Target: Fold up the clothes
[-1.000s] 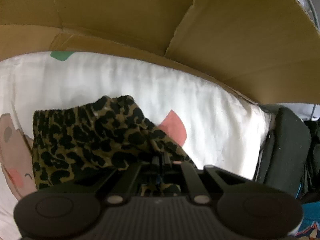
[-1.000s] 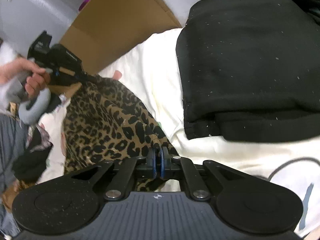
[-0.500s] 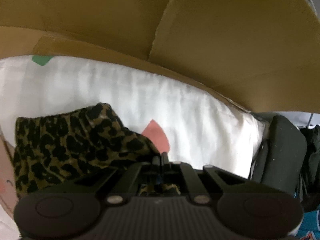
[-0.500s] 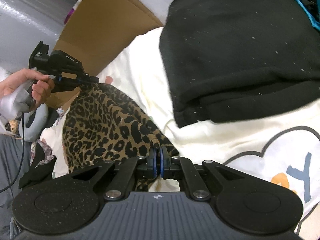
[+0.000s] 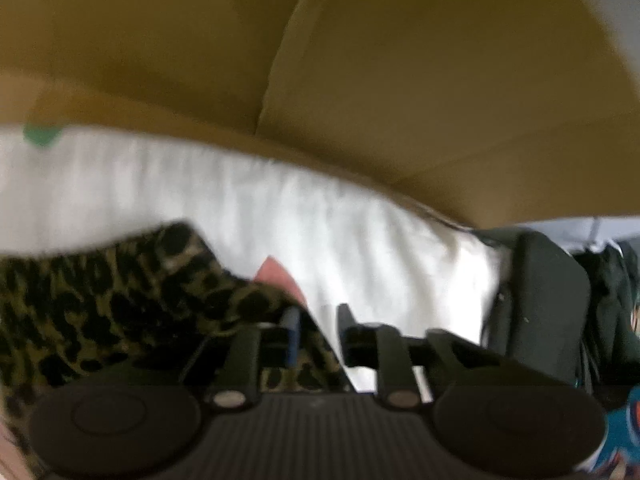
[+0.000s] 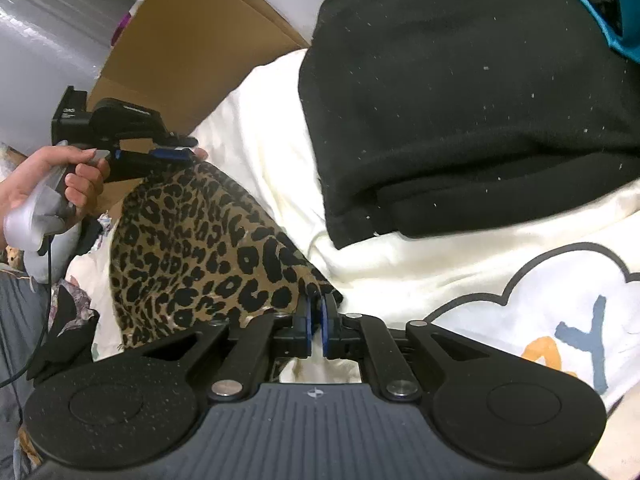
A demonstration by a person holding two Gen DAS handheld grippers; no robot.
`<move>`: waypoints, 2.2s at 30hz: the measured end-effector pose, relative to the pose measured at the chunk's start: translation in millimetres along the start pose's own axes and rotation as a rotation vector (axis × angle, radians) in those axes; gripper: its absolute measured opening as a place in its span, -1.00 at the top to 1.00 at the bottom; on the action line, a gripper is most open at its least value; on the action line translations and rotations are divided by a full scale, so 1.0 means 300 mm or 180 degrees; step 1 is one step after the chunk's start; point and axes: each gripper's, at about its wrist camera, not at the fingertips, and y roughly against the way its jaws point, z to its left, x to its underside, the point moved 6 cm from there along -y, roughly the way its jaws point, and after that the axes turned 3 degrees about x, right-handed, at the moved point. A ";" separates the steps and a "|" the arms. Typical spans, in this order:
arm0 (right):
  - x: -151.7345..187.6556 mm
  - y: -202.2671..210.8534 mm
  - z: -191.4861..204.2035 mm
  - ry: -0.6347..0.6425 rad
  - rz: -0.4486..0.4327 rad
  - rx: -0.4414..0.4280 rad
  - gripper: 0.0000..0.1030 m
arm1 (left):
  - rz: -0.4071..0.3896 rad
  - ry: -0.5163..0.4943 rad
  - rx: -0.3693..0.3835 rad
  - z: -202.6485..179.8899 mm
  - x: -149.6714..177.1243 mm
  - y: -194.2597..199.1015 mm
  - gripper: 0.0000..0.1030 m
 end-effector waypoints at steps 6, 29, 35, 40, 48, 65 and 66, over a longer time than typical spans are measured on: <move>-0.034 0.043 0.049 0.0201 -0.0117 -0.0062 0.91 | -0.0126 -0.0483 -0.0232 0.011 -0.045 0.184 0.41; -0.134 -0.201 0.400 0.1268 -0.0127 -0.0066 0.87 | -0.0087 -0.1249 -0.0329 0.146 0.011 0.031 0.33; -0.135 -0.327 0.501 0.1663 -0.0044 -0.0021 0.38 | -0.0173 -0.1412 -0.0278 0.134 0.001 0.017 0.33; -0.136 -0.408 0.546 0.1934 -0.0029 0.0015 0.24 | -0.0273 -0.1695 -0.0208 0.133 0.026 0.038 0.33; -0.161 -0.465 0.485 0.2175 0.0089 0.0327 0.52 | -0.0336 -0.1862 0.0045 0.135 0.077 0.145 0.40; -0.185 -0.443 0.412 0.2236 0.0066 0.0522 0.62 | 0.0019 -0.2359 -0.0226 0.192 0.242 0.085 0.43; -0.185 -0.445 0.410 0.2227 0.0063 0.0514 0.62 | 0.0025 -0.2370 -0.0257 0.193 0.242 0.075 0.47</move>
